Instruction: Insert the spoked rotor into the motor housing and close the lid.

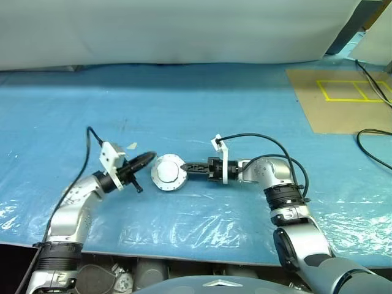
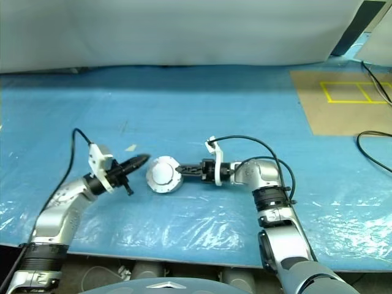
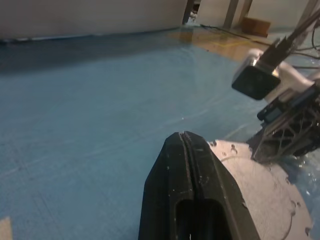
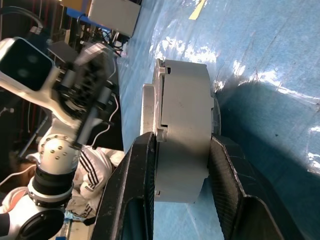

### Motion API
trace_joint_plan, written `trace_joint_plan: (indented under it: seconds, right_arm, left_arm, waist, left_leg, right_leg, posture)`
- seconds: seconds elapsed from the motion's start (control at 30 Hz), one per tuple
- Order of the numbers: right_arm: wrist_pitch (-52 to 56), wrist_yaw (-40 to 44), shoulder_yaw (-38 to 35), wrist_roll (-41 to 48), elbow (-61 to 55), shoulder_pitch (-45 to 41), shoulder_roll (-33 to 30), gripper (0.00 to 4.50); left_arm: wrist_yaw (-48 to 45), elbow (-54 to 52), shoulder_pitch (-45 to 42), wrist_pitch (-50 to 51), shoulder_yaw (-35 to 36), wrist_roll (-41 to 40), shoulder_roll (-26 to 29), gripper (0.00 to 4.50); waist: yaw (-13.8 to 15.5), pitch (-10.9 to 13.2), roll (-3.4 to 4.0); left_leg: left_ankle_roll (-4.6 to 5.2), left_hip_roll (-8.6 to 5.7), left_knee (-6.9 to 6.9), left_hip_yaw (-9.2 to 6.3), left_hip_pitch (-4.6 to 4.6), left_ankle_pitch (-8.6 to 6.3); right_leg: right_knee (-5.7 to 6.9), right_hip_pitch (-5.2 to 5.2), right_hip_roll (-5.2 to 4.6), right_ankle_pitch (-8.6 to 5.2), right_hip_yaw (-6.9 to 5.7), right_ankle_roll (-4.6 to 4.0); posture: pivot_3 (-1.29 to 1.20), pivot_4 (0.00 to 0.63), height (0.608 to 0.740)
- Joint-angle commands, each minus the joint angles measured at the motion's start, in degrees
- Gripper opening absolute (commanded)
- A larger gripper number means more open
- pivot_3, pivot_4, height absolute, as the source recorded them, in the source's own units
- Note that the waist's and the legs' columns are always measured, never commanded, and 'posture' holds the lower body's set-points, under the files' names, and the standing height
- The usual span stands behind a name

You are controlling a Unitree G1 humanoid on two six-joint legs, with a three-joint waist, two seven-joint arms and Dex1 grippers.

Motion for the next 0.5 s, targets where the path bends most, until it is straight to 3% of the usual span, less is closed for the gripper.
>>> trace_joint_plan:
  seconds: [0.03, 0.3, 0.5]
  right_arm:
    - [3.36, -1.55, -3.61, 3.40, 0.92, -1.77, 0.82, 1.16]
    - [13.72, -6.57, -17.31, 13.77, -1.82, -6.35, 4.29, 1.16]
    - [16.19, -10.94, -19.68, 15.60, -3.80, -6.75, 6.05, 1.16]
  left_arm:
    - [2.04, -2.96, 1.21, 3.82, 4.21, -4.82, 0.31, 0.00]
    - [3.99, -3.24, 4.29, 18.37, 10.45, -20.97, -1.49, 0.00]
    - [8.40, -1.58, 2.51, 21.79, 14.70, -28.28, -4.88, 0.00]
  waist:
    - [0.02, 0.01, 0.02]
    - [0.30, 0.11, -0.08]
    - [0.38, 0.13, -0.10]
  left_leg:
    - [0.00, -0.01, 0.00, 0.00, -0.01, 0.00]
    - [0.00, -0.05, 0.17, -0.01, -0.83, 0.02]
    - [-0.03, -0.03, 0.17, -0.02, -0.82, 0.01]
  right_leg:
    - [0.00, -0.01, 0.00, 0.00, 0.00, 0.00]
    - [0.11, -0.66, 0.15, 0.15, -0.09, 0.21]
    - [0.08, -0.64, 0.24, 0.15, -0.08, 0.20]
  posture:
    - [0.00, 0.150, 0.740]
    - [0.00, 0.150, 0.740]
    - [0.00, 0.150, 0.740]
